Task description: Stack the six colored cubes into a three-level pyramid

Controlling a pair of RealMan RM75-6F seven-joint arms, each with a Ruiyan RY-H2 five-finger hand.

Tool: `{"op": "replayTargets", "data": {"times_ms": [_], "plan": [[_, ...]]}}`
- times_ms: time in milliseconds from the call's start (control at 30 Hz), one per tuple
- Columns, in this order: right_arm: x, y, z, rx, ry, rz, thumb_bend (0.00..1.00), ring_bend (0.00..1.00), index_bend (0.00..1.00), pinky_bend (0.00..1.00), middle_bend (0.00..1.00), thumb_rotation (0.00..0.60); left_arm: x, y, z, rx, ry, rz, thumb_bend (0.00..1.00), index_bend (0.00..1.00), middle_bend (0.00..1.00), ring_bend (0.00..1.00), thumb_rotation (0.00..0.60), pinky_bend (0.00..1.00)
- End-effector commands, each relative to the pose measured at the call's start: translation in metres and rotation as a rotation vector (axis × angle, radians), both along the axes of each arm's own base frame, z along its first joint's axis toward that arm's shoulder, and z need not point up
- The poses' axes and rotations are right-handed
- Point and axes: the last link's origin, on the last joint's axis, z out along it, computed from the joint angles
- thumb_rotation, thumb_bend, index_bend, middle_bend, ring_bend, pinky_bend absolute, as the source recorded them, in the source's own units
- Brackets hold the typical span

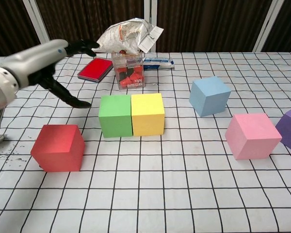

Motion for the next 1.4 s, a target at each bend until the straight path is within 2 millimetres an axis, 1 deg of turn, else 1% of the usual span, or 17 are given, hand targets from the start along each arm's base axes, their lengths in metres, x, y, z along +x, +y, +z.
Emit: {"op": "replayTargets", "data": {"times_ms": [33, 133, 233, 267, 367, 467, 567, 667, 833, 1000, 1200, 1267, 1400], "plan": [[0.014, -0.022, -0.009, 0.058, 0.090, 0.103, 0.05, 0.02, 0.00, 0.00, 0.23, 0.600, -0.022, -0.005, 0.034, 0.087, -0.028, 0.047, 0.00, 0.05, 0.08, 0.00, 0.600, 0.00], [0.028, -0.046, -0.020, 0.142, 0.219, 0.192, 0.00, 0.02, 0.00, 0.00, 0.22, 0.600, -0.046, -0.012, 0.058, 0.184, 0.001, 0.084, 0.00, 0.06, 0.09, 0.00, 0.600, 0.00], [0.039, -0.069, -0.037, 0.182, 0.310, 0.270, 0.00, 0.01, 0.00, 0.00, 0.22, 0.600, -0.065, -0.018, 0.072, 0.251, 0.022, 0.084, 0.00, 0.06, 0.10, 0.00, 0.600, 0.00], [0.044, -0.079, -0.046, 0.204, 0.332, 0.300, 0.00, 0.01, 0.00, 0.00, 0.22, 0.600, -0.073, -0.022, 0.077, 0.258, 0.023, 0.062, 0.00, 0.06, 0.10, 0.00, 0.600, 0.00], [0.052, -0.099, -0.068, 0.257, 0.375, 0.352, 0.00, 0.00, 0.00, 0.00, 0.22, 0.600, -0.099, -0.033, 0.086, 0.268, 0.049, 0.061, 0.00, 0.06, 0.10, 0.00, 0.600, 0.00], [0.057, -0.116, -0.093, 0.304, 0.402, 0.384, 0.00, 0.00, 0.00, 0.00, 0.21, 0.600, -0.118, -0.043, 0.092, 0.260, 0.058, 0.056, 0.00, 0.06, 0.10, 0.00, 0.600, 0.00], [0.061, -0.129, -0.114, 0.340, 0.415, 0.399, 0.00, 0.00, 0.00, 0.00, 0.18, 0.600, -0.131, -0.052, 0.098, 0.271, 0.024, 0.034, 0.00, 0.06, 0.11, 0.00, 0.600, 0.00], [0.068, -0.139, -0.131, 0.353, 0.425, 0.427, 0.00, 0.00, 0.00, 0.00, 0.16, 0.600, -0.142, -0.060, 0.099, 0.311, 0.015, 0.028, 0.00, 0.06, 0.12, 0.00, 0.600, 0.00], [0.077, -0.150, -0.150, 0.357, 0.415, 0.467, 0.00, 0.00, 0.00, 0.00, 0.17, 0.600, -0.152, -0.065, 0.096, 0.328, -0.003, 0.047, 0.00, 0.06, 0.13, 0.00, 0.600, 0.00], [0.085, -0.156, -0.162, 0.356, 0.404, 0.502, 0.00, 0.00, 0.00, 0.00, 0.21, 0.600, -0.158, -0.065, 0.095, 0.340, -0.006, 0.055, 0.00, 0.06, 0.13, 0.00, 0.600, 0.00], [0.089, -0.158, -0.178, 0.386, 0.351, 0.481, 0.00, 0.00, 0.00, 0.00, 0.33, 0.600, -0.162, -0.066, 0.091, 0.323, -0.015, 0.073, 0.00, 0.06, 0.13, 0.00, 0.600, 0.00], [0.090, -0.159, -0.180, 0.385, 0.333, 0.468, 0.02, 0.02, 0.00, 0.00, 0.38, 0.600, -0.162, -0.066, 0.091, 0.322, -0.016, 0.074, 0.00, 0.06, 0.13, 0.00, 0.600, 0.00], [0.091, -0.161, -0.179, 0.343, 0.331, 0.462, 0.08, 0.11, 0.00, 0.00, 0.51, 0.600, -0.162, -0.066, 0.089, 0.316, -0.030, 0.079, 0.00, 0.06, 0.13, 0.00, 0.600, 0.00]]}}
